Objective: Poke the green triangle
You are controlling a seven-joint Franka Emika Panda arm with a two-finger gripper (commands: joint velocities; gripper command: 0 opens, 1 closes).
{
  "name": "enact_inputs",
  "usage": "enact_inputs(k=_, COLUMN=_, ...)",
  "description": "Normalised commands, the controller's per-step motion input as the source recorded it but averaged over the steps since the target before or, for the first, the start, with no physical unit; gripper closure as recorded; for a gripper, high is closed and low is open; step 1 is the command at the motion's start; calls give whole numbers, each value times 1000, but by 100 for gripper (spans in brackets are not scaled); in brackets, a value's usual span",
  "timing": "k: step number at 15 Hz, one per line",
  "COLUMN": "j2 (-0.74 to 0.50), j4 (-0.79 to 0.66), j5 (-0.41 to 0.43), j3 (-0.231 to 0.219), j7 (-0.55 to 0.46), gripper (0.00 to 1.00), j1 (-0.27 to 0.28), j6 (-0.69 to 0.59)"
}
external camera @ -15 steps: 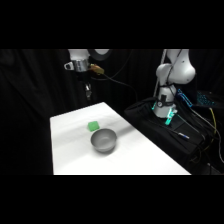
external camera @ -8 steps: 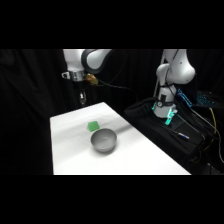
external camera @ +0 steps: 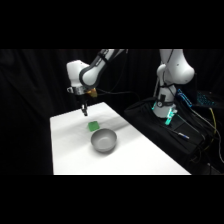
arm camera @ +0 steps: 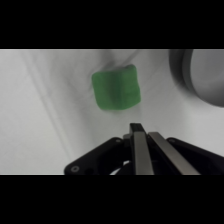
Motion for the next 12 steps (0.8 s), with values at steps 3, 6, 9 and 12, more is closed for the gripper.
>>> enact_inputs(k=3, j2=235, j4=149, j5=168, j3=103, j7=-98, gripper=98, j1=-125, j6=92)
enact_inputs(k=6, j2=230, j4=194, j5=138, j3=91, j7=-72, gripper=98, j1=-108, j6=44)
enact_inputs(k=9, j2=253, j4=275, j5=133, j3=96, j7=-62, gripper=99, j1=-114, j6=-40)
enact_inputs(k=12, j2=269, j4=341, j5=135, j3=101, j7=-50, gripper=99, j1=-119, j6=-146)
